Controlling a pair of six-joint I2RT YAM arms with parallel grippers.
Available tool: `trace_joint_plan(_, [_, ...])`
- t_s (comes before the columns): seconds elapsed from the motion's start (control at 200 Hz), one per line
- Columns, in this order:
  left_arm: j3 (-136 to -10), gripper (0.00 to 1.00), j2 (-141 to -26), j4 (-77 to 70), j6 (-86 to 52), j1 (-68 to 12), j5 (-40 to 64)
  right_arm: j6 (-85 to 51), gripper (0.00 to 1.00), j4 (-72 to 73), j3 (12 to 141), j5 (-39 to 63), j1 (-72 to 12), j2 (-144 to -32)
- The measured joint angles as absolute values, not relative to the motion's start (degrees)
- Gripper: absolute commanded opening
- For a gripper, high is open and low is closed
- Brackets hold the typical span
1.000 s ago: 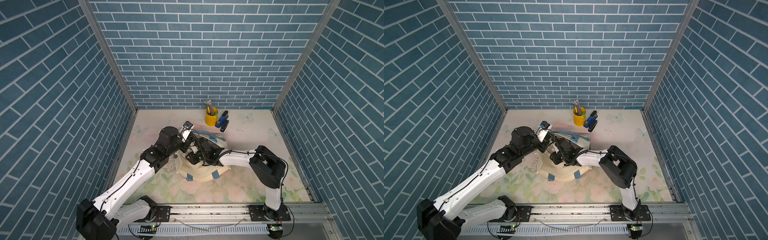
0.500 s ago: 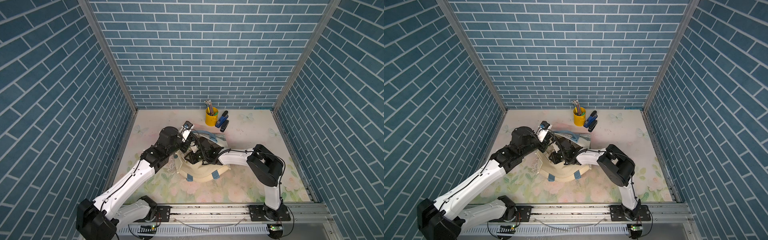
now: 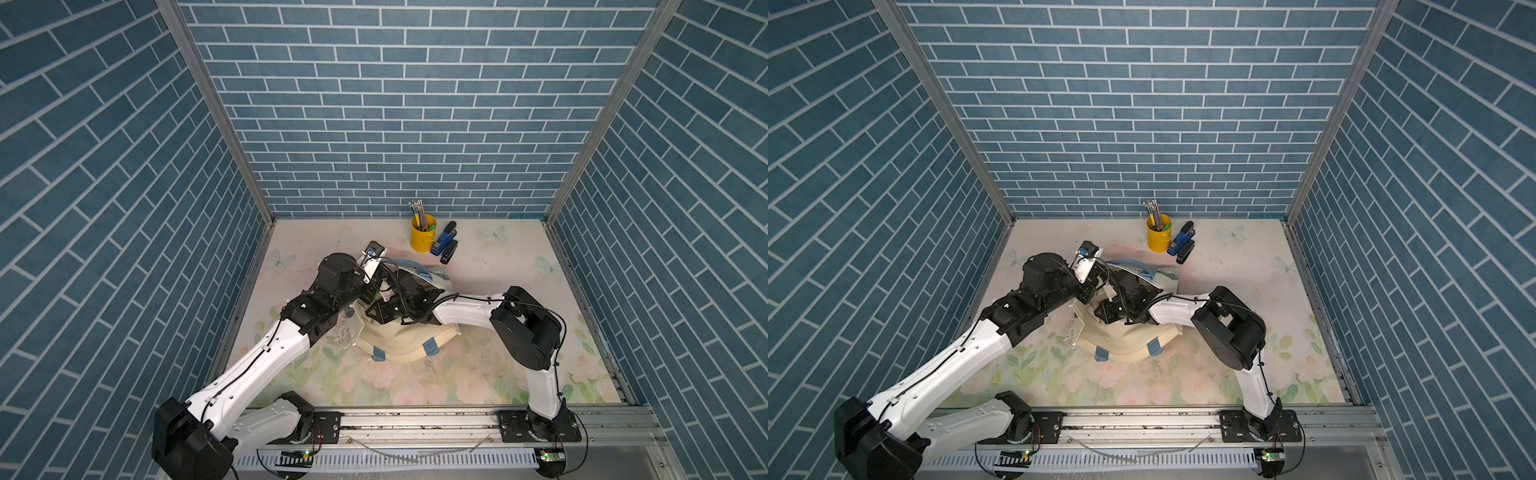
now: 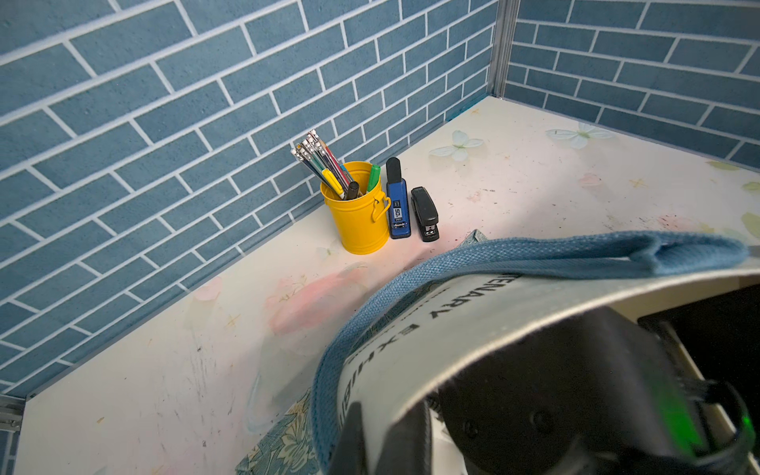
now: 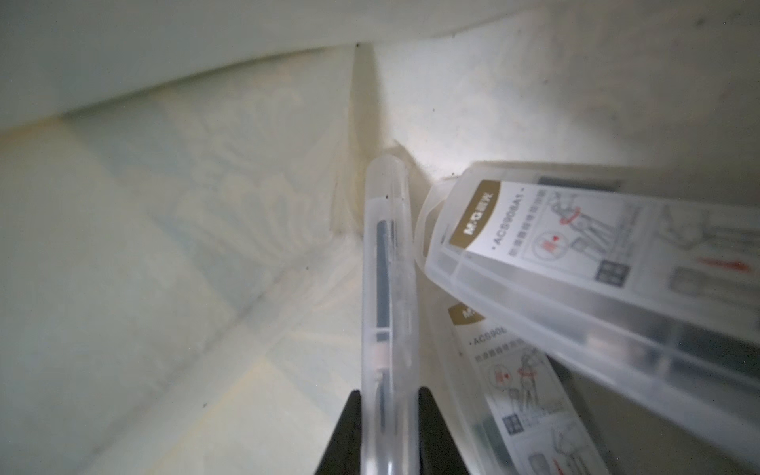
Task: Take out the compass set from the canvas bag
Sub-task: Pick up the compass set from the canvas bag.
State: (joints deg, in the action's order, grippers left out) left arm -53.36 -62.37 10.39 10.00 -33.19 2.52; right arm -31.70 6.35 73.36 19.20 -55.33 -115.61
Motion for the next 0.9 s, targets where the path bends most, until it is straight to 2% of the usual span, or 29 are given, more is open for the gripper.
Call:
trace_joint_plan(0.265, [-53.1,0.0,-62.2,10.3,10.1,-33.2,1.4,-31.2,0.09,3.9,73.7,17.9,-55.4,-115.3])
trace_joint_plan(0.41, [-52.9,0.0,-61.5,10.3,10.1,-33.2,0.9,-31.1,0.03,1.9,73.6,17.5,-55.5,-114.1])
trace_joint_plan(0.9, [-53.8,0.0,-61.3,11.1,10.8,-33.2,-1.1,-28.1,0.0,-6.1,71.8,15.2,-55.5,-107.2])
